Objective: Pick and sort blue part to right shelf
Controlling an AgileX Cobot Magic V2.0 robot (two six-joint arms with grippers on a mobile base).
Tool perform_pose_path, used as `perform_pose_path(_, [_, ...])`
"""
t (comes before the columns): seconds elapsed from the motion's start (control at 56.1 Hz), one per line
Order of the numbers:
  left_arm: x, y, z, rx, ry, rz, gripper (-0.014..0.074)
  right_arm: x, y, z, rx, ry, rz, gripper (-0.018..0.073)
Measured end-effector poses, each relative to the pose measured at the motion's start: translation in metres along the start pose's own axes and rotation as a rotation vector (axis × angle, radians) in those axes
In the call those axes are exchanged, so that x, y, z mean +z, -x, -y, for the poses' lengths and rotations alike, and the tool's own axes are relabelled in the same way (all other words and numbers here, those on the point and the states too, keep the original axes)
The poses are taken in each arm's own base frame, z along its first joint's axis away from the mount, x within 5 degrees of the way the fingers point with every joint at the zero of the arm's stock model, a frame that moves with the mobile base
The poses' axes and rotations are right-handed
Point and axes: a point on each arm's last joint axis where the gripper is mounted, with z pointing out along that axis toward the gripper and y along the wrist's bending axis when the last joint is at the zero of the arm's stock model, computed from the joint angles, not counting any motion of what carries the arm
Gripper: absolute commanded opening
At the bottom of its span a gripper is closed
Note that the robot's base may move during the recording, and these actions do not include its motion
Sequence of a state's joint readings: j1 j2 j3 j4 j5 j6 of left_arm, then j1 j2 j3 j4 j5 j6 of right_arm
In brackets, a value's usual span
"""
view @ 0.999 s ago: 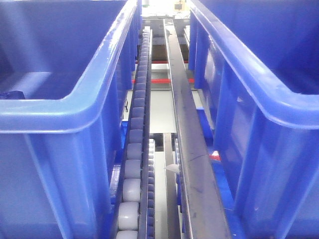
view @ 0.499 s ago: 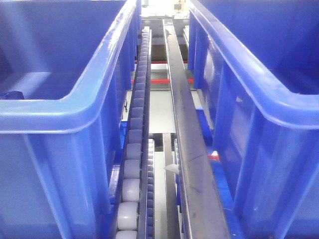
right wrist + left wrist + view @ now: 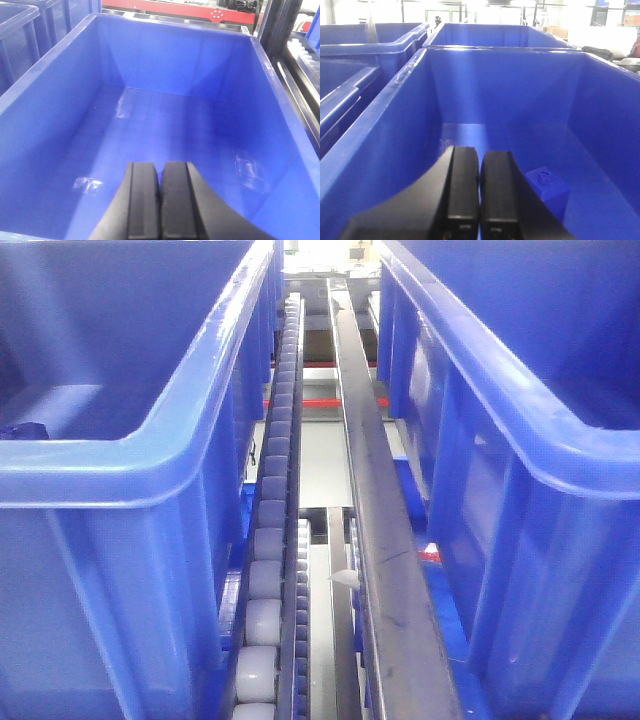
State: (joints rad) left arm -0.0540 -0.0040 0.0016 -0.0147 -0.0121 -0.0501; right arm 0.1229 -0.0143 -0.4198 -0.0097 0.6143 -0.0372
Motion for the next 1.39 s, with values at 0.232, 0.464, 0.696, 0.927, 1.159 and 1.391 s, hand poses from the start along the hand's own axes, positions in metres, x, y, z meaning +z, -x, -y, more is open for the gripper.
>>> perform_pose_path(0.232, [0.000, 0.000, 0.000, 0.000, 0.000, 0.000, 0.0124, 0.000, 0.000, 0.000, 0.000, 0.000, 0.000, 0.0043])
perform_pose_path(0.464, [0.000, 0.000, 0.000, 0.000, 0.000, 0.000, 0.0124, 0.013, -0.013, -0.002, 0.056, -0.035, 0.040, 0.0043])
perform_pose_path(0.696, [0.000, -0.001, 0.000, 0.000, 0.000, -0.002, 0.0124, 0.038, -0.053, -0.001, 0.126, -0.067, 0.078, 0.0043])
perform_pose_path(0.927, [0.000, -0.001, 0.000, -0.002, 0.000, -0.002, 0.0124, 0.049, -0.081, 0.001, 0.157, -0.085, 0.141, 0.0043])
perform_pose_path(1.159, [0.000, -0.001, 0.000, -0.002, 0.000, -0.002, 0.0124, 0.049, -0.082, 0.001, 0.165, -0.090, 0.191, 0.0043])
perform_pose_path(1.391, [0.000, -0.001, 0.000, -0.002, 0.000, -0.002, 0.0124, 0.049, -0.082, 0.001, 0.165, -0.090, 0.192, 0.0043])
